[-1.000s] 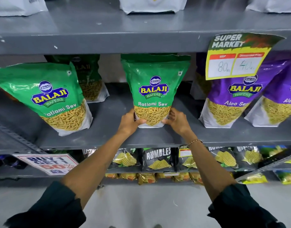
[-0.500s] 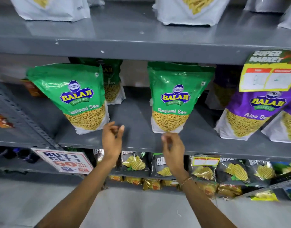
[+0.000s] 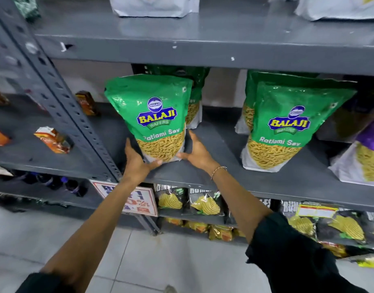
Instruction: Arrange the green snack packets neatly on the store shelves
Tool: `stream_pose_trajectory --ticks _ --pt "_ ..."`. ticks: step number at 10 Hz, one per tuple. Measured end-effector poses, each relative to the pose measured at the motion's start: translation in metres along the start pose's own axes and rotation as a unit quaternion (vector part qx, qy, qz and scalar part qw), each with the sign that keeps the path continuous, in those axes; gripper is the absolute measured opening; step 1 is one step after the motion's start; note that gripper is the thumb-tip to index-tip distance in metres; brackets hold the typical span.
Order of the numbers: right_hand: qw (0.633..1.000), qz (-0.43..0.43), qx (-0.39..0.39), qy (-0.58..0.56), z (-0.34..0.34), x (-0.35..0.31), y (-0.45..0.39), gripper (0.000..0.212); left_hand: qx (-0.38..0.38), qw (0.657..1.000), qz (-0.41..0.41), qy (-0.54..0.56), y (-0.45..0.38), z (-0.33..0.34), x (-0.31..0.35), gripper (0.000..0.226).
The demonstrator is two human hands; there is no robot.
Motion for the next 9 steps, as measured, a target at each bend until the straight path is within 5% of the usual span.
stream_pose_trajectory --ticks 2,4,9 --pt "0.995 0.022 0.045 -0.088 0.000 0.000 -0.003 0.062 -0.009 0.998 0.031 -0.046 -0.012 0.003 0.007 0.071" --pt "0.986 0.041 0.134 -0.085 -0.023 0.006 0.016 0.055 -0.087 0.995 0.022 -0.038 -0.022 0.025 0.019 0.072" --pt "0.989 0.095 0.111 0.004 -0.029 -0.007 0.034 0.064 -0.186 0.980 -0.032 -0.060 -0.005 0.040 0.021 0.066"
Point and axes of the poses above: each hand's wrist, its own y-axis away from the middle knuckle, its own z-axis out of the palm, x = y × z, the point moved 6 cm from there along -y, towards the middle knuckle, and after that the axes turned 14 degrees about y, right-handed, at the moved point
